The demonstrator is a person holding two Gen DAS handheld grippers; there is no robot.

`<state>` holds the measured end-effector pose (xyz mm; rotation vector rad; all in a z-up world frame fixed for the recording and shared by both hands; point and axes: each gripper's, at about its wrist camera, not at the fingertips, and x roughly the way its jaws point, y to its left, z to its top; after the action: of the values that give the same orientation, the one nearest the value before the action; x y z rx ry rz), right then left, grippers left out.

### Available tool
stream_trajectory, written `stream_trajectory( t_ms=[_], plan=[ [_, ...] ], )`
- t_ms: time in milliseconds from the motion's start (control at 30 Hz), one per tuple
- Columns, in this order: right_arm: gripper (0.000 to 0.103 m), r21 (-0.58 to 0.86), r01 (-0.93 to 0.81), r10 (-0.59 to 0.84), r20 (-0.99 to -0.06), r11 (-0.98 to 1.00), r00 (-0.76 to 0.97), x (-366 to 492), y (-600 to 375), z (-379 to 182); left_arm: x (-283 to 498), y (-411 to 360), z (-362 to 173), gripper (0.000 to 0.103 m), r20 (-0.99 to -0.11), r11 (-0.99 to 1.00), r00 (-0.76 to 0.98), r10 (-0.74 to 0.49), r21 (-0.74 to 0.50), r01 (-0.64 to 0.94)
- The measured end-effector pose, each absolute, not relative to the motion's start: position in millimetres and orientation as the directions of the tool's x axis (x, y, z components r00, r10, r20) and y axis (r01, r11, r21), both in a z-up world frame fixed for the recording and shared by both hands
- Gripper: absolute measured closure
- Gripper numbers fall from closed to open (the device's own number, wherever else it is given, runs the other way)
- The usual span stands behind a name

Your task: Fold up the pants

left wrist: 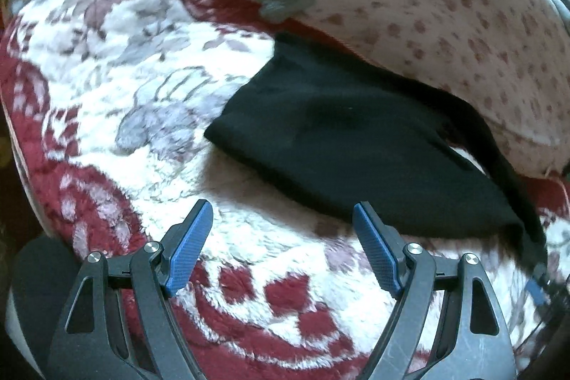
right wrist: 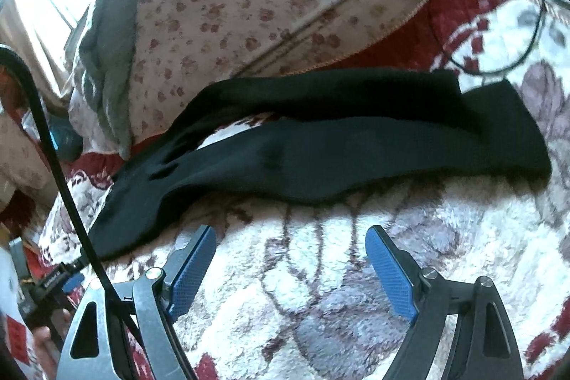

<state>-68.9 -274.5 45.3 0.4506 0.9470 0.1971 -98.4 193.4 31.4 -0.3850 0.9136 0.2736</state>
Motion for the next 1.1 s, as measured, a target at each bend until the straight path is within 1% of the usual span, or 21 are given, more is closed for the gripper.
stream_trajectory(
  t_ms=[100,200,367,567,600,633,667,700,733,767,800,833,867,967,1100],
  plan=[
    [0.018,0.512,0.061,0.391,-0.722,0.857,0.571,-64,-282,38,-92,198,24,0.022,-0.817,0.88,0.576,0.021,-0.258,-0.399],
    [0.018,0.538,0.079,0.4,-0.71,0.839,0.58,-58,-289,33,-85,196,15,0.022,-0.826,0.867,0.563,-0.004,-0.283,-0.409],
    [0.018,0.565,0.087,0.413,-0.691,0.82,0.593,-42,-294,27,-75,187,15,0.022,-0.816,0.879,0.578,0.02,-0.261,-0.399],
    [0.019,0.619,0.089,0.435,-0.64,0.78,0.634,-21,-301,18,-53,186,12,0.021,-0.806,0.885,0.589,0.052,-0.236,-0.402],
    [0.021,0.618,0.084,0.434,-0.635,0.782,0.639,-19,-301,18,-49,186,12,0.021,-0.807,0.885,0.589,0.051,-0.237,-0.402],
    [0.032,0.609,0.079,0.427,-0.637,0.789,0.642,-16,-301,18,-45,186,12,0.021,-0.807,0.884,0.588,0.051,-0.237,-0.403],
    [0.044,0.597,0.082,0.415,-0.643,0.798,0.643,-13,-301,17,-41,186,12,0.021,-0.806,0.884,0.591,0.044,-0.244,-0.398],
    [0.052,0.587,0.089,0.4,-0.647,0.805,0.649,-11,-303,15,-39,186,12,0.022,-0.805,0.884,0.591,0.039,-0.248,-0.396],
    [0.068,0.597,0.098,0.399,-0.639,0.796,0.657,-10,-307,12,-36,187,13,0.023,-0.804,0.883,0.593,0.031,-0.256,-0.393],
    [0.08,0.624,0.115,0.41,-0.63,0.773,0.66,-8,-314,8,-34,188,14,0.041,-0.799,0.88,0.601,0.023,-0.269,-0.391],
    [0.085,0.646,0.134,0.417,-0.623,0.751,0.661,-7,-319,6,-33,189,15,0.069,-0.797,0.878,0.603,0.028,-0.269,-0.396],
    [0.091,0.665,0.148,0.424,-0.614,0.732,0.666,-7,-324,3,-31,191,16,0.078,-0.801,0.878,0.598,0.037,-0.259,-0.401],
    [0.092,0.682,0.152,0.431,-0.602,0.716,0.672,-8,-328,3,-29,193,16,0.085,-0.8,0.878,0.599,0.019,-0.273,-0.393],
    [0.094,0.678,0.126,0.434,-0.589,0.724,0.682,-12,-328,11,-24,195,21,0.089,-0.801,0.89,0.598,-0.017,-0.285,-0.356],
    [0.094,0.674,0.1,0.439,-0.579,0.732,0.687,-19,-326,27,-28,200,44,0.091,-0.768,0.917,0.64,-0.036,-0.28,-0.285]
  ],
)
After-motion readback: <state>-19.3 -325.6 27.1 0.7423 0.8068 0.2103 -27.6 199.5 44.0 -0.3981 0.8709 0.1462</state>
